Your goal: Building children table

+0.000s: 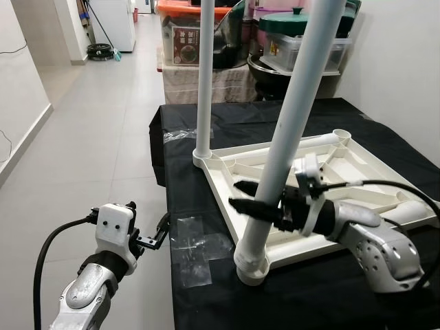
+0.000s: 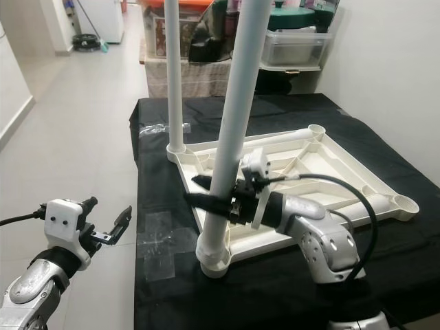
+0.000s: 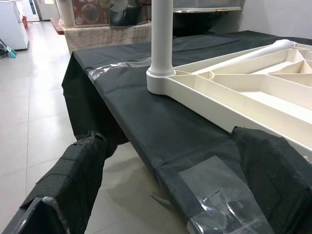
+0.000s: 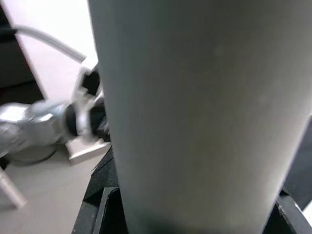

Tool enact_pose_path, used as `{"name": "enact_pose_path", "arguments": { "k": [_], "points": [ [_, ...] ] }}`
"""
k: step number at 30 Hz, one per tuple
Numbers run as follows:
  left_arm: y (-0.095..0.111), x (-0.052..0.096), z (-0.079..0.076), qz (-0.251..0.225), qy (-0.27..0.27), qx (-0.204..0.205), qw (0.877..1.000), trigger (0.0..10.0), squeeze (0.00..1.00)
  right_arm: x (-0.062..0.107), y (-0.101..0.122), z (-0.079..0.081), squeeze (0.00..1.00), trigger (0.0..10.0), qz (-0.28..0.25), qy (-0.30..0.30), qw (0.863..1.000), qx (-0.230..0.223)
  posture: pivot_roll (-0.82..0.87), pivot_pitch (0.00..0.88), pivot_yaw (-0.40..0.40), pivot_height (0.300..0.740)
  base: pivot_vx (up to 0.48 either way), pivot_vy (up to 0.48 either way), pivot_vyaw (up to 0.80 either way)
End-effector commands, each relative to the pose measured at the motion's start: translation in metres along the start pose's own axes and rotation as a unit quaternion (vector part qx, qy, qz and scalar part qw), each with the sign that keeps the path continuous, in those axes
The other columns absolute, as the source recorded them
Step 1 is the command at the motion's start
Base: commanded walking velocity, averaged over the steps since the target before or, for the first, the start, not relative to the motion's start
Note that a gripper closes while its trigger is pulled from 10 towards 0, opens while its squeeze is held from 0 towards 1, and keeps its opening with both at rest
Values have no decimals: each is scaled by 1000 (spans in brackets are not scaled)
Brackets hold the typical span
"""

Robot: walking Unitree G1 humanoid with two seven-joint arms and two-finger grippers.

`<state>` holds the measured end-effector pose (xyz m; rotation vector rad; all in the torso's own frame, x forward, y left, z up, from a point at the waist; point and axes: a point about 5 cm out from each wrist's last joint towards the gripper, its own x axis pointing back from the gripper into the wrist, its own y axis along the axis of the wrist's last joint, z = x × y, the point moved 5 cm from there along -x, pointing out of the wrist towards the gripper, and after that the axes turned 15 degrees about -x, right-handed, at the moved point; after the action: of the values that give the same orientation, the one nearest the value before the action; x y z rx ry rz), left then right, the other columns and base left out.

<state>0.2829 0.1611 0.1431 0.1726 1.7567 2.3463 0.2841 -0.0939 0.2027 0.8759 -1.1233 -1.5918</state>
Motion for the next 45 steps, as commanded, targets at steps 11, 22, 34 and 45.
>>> {"name": "enact_pose_path", "arguments": {
  "k": [11, 22, 34, 45],
  "points": [
    [-6, 0, 2, 9, 2, -2, 1000, 10000, 0, 9, -6, -19, 0, 10000, 8, -36, 999, -3, 70, 0, -59, 740, 0, 0, 0],
    [-7, -2, -1, 8, -4, -1, 1000, 10000, 0, 22, -25, -24, 0, 10000, 13, -60, 998, -32, 59, 0, -48, 740, 0, 0, 0],
    [-7, -4, -2, 5, -9, -6, 1000, 10000, 0, 20, -40, -32, 0, 10000, 15, -126, 992, 4, 54, 0, -43, 740, 0, 0, 0],
    [-9, -4, -5, 7, -12, -6, 1000, 10000, 0, -7, -72, -33, 0, 10000, 32, -209, 977, 6, 49, 0, -44, 740, 0, 0, 0]
  ]
}}
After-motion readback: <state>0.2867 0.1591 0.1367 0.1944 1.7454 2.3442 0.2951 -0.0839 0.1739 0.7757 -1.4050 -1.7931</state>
